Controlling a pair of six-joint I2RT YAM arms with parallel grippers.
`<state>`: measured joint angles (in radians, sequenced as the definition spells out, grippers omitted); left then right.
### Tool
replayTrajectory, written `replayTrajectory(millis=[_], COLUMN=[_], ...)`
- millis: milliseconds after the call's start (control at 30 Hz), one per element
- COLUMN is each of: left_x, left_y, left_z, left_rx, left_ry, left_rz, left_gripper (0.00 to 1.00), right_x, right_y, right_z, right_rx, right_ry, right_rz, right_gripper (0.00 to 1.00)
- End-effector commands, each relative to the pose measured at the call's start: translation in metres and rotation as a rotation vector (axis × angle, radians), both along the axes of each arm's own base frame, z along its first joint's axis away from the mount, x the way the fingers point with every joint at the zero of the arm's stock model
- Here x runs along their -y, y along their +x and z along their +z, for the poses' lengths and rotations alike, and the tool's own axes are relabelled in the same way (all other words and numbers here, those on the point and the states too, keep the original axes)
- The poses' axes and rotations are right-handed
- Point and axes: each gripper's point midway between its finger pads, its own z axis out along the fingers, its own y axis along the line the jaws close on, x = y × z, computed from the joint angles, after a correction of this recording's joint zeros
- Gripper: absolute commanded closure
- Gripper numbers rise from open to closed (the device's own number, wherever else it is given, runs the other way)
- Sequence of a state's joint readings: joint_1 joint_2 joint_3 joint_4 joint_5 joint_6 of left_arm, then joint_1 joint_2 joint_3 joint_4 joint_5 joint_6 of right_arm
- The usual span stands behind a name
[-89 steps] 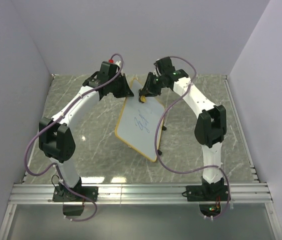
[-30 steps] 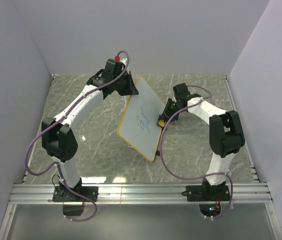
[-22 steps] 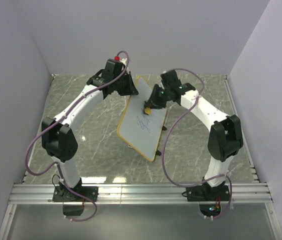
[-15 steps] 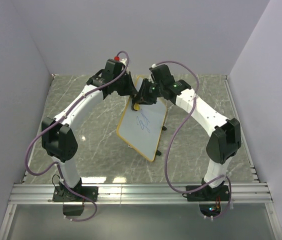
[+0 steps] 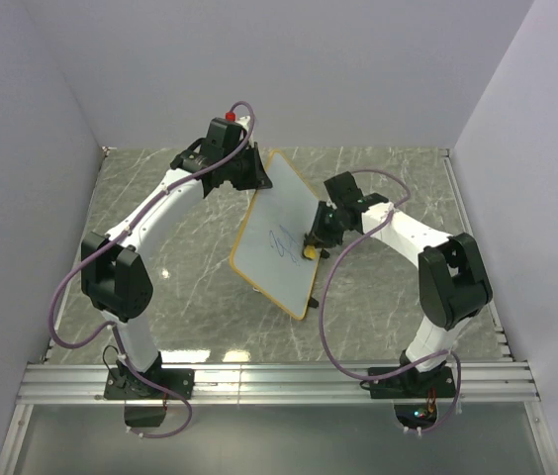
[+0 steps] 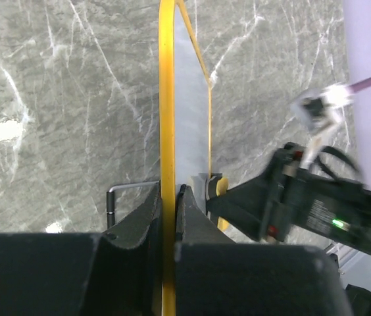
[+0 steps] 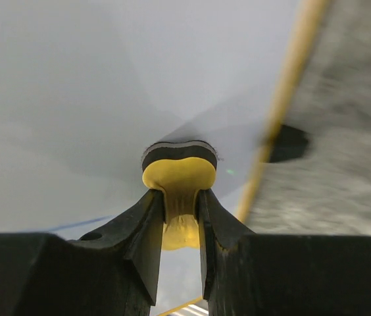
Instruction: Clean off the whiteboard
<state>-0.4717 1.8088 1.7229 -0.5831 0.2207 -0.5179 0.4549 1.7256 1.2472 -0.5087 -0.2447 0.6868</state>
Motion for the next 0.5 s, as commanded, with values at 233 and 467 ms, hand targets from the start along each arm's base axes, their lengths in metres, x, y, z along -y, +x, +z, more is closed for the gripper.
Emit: replayTrajectory(millis=[233,467], left_x=[0.011,0.015], left_y=[-0.035,-0.035], left_z=[-0.032,-0.034], left_rx=[-0.078,-0.085], left_ry=[0.083,0.061], left_rz=[-0.121,-0.123], left_gripper=[1.0,1.0], right_x=[-0.026,-0.103], right_y=[-0.004,-0.018], right_z=[0.017,0.119], right_rx=[0.044,0.267], right_ry=[0.004,0.204], right_rz=[0.045,0.219], right_gripper=[1.0,1.0])
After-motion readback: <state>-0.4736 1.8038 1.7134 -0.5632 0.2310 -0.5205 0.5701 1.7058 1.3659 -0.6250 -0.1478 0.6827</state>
